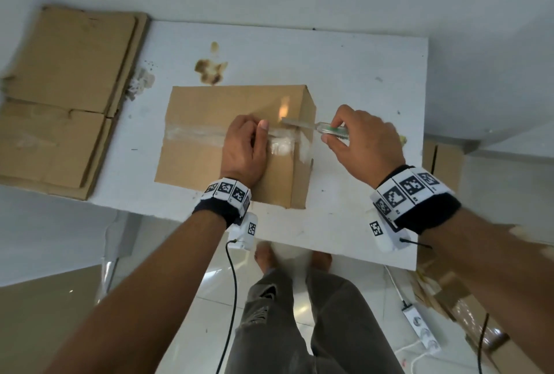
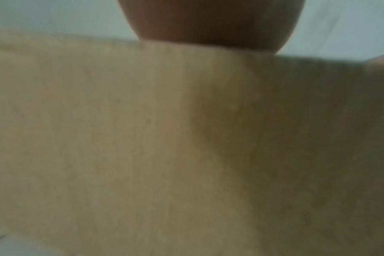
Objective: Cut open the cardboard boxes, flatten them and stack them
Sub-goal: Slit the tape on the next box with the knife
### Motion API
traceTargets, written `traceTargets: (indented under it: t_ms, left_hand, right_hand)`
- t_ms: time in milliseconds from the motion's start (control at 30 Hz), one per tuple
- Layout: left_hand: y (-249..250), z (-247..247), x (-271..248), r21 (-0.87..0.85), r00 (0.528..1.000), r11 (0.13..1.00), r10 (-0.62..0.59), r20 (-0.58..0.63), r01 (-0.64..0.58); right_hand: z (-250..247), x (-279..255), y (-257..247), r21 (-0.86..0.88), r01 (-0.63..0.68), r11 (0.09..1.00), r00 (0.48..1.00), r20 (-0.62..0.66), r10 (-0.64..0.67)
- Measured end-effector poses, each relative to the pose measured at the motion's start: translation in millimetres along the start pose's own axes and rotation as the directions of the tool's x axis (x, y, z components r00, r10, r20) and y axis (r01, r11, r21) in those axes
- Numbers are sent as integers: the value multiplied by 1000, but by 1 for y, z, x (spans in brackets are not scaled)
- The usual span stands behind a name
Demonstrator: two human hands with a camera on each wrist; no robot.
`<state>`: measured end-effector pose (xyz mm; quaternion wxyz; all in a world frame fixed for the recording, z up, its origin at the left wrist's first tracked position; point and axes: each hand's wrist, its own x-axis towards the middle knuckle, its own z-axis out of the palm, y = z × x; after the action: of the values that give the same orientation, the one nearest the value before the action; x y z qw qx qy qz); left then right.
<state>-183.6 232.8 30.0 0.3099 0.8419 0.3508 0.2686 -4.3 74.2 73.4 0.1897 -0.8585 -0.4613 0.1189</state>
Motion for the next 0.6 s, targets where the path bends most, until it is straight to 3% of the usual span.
traceTargets:
  t_ms: [67, 133, 233, 333, 433, 500, 600]
  left_hand:
    - [-6, 9, 3, 13, 999, 1000, -22, 23, 22]
    - [-12, 14, 7, 38, 978, 999, -46, 204, 40]
    - [-18, 14, 7, 273, 899, 961, -79, 432, -47]
    - [-23, 15, 9, 428, 876, 904, -199, 439, -9]
    - [-25, 23, 22, 513, 826, 858, -269, 495, -28]
    - [-28, 23, 25, 524, 814, 850, -271, 515, -49]
    - [-38, 21, 13, 516, 850, 853, -212, 483, -80]
  right_hand:
    - [7, -7, 9, 94, -142, 985, 989, 61, 137]
    - [14, -13, 16, 251, -297, 921, 952, 151, 265]
    - [28, -20, 21, 511, -466, 722, 884, 311, 350]
    - [43, -24, 15, 622, -574, 533, 815, 376, 440]
    - [56, -30, 7, 712, -592, 377, 766, 351, 539]
    - [61, -36, 2, 731, -590, 344, 756, 349, 554]
    - [65, -47, 1, 720, -585, 374, 782, 378, 495]
